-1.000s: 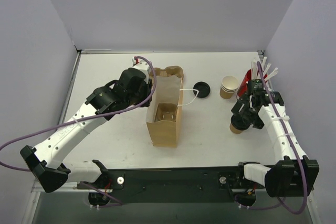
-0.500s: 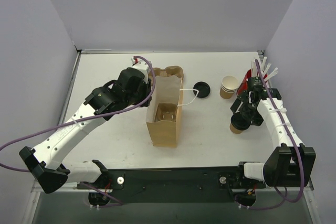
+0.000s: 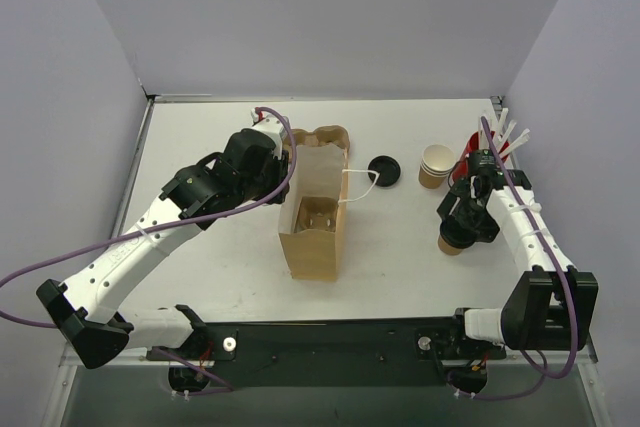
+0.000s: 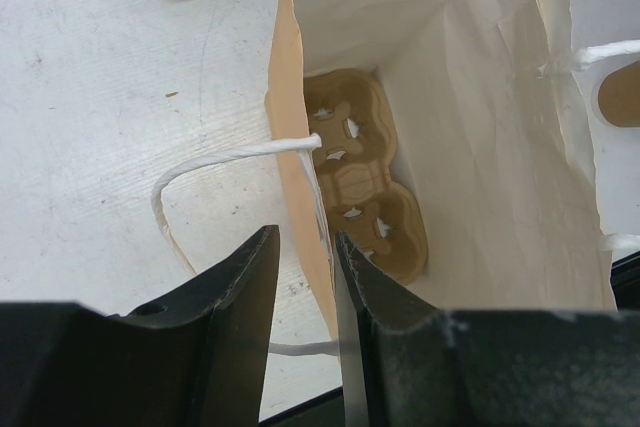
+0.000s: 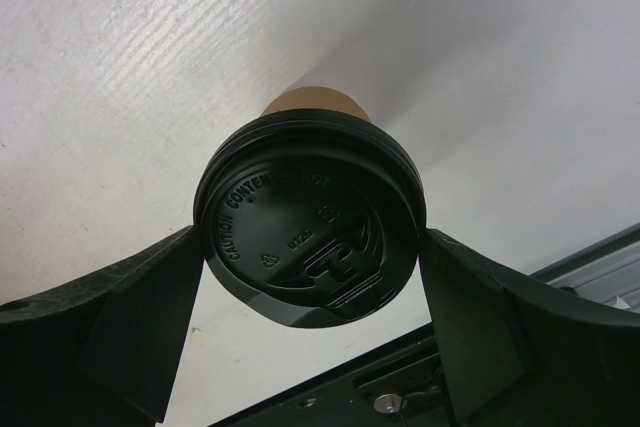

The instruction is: Pack the takeout coffee

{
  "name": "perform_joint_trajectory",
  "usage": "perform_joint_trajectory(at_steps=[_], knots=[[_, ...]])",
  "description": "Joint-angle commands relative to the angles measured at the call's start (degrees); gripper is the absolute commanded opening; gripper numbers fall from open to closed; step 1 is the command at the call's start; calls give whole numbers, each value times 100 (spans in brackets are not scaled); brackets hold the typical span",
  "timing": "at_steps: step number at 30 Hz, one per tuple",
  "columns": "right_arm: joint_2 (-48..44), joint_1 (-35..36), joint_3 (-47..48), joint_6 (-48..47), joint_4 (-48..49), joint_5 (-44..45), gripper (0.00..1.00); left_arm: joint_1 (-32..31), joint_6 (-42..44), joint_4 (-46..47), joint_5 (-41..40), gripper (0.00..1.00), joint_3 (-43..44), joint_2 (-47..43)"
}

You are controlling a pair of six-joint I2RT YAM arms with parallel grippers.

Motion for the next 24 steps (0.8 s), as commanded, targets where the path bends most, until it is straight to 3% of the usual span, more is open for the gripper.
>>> perform_joint_trajectory(at_steps=[1,13,24], knots=[[21,-41,-119,-45,-91,138,81,39,37,263,64,38,22,-95],[-155,-33,-5,-81,-196,41,57,48,11,245,82,38,49,-42],[-804,117,944,-98,-1057,-205,52,39,55,52,161,38,286,142]])
